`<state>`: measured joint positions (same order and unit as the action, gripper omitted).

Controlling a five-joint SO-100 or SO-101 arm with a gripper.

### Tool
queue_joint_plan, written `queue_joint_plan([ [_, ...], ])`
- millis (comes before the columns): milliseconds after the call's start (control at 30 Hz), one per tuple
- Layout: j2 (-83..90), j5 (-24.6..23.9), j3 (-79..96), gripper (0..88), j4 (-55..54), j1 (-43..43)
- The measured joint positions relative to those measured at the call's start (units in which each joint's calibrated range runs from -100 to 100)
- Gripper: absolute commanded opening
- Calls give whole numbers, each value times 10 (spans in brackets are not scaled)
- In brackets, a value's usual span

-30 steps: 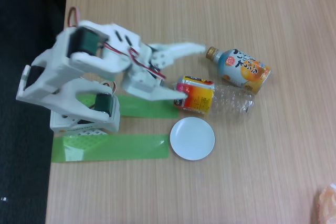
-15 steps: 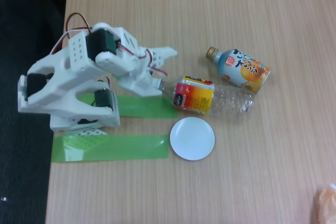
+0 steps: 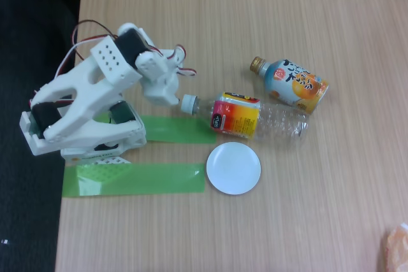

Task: Pick up the plastic bottle and stand it up on the white place

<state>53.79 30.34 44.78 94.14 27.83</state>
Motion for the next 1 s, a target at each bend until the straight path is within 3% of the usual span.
queue_joint_plan([
  [467, -1, 0, 116, 370, -129, -66],
  [1000, -1, 0, 221, 370, -223, -75],
])
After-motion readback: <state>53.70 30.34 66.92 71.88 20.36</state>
